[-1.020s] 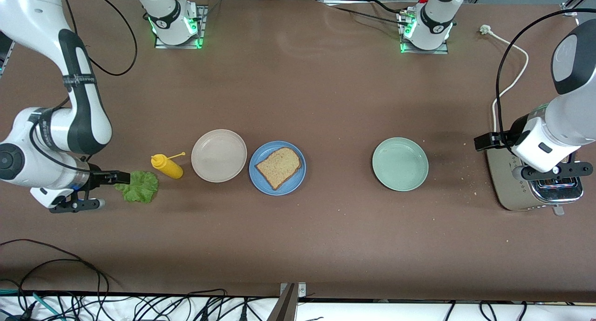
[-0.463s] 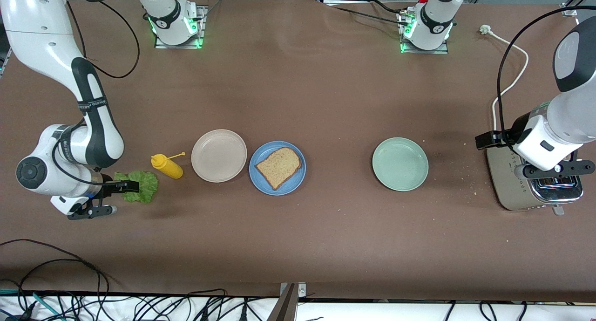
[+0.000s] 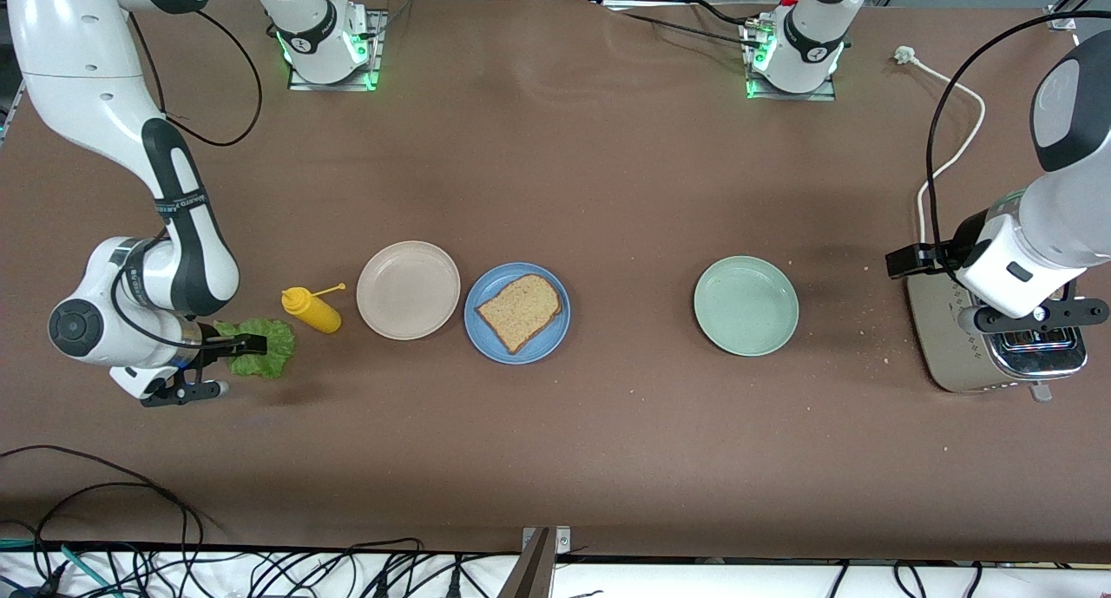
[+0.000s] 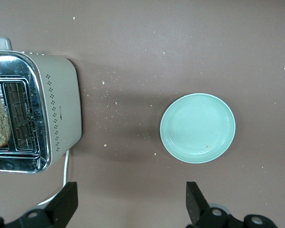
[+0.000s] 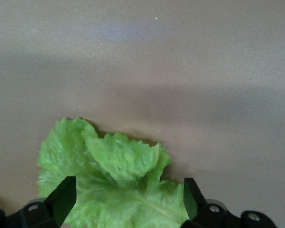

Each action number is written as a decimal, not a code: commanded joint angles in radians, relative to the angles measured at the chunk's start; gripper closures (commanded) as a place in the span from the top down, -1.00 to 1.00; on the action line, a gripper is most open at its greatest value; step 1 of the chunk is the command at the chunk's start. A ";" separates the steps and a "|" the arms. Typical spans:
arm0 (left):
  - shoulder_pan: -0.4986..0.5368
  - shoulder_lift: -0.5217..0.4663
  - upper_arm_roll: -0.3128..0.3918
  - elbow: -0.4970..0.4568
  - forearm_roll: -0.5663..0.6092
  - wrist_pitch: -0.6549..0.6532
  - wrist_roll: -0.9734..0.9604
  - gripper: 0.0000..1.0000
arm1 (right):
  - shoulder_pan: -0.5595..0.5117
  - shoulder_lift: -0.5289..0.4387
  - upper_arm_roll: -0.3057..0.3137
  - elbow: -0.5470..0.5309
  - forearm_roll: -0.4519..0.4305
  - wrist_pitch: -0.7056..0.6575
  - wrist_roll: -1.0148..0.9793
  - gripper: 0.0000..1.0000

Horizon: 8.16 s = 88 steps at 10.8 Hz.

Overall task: Make sandwich in blue plate with both arms
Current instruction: 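Close the right gripper on the lettuce leaf, then lift the lettuce and carry it over the blue plate, then lower the lettuce onto the bread slice on the blue plate, then open the right gripper to release the lettuce on the bread, then move the right gripper to the yellow mustard bottle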

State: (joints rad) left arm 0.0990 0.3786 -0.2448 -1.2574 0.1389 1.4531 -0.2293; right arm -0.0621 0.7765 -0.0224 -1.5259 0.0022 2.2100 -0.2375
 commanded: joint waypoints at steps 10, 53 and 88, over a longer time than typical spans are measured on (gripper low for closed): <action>0.010 -0.018 -0.005 -0.019 -0.001 -0.004 0.022 1.00 | -0.012 -0.238 0.032 -0.171 0.019 0.025 -0.125 -1.00; 0.014 -0.010 -0.008 -0.020 0.001 0.004 0.010 1.00 | 0.630 0.110 0.013 0.285 0.277 -0.044 1.239 1.00; 0.090 -0.003 -0.008 -0.019 -0.002 0.006 0.065 1.00 | -0.110 -0.042 -0.019 -0.047 0.660 -0.418 -1.753 1.00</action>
State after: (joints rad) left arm 0.1911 0.3874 -0.2535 -1.2655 0.1388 1.4545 -0.1864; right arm -0.1538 0.6642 -0.0568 -1.5988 0.5830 1.7997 -1.8644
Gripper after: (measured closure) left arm 0.000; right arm 0.000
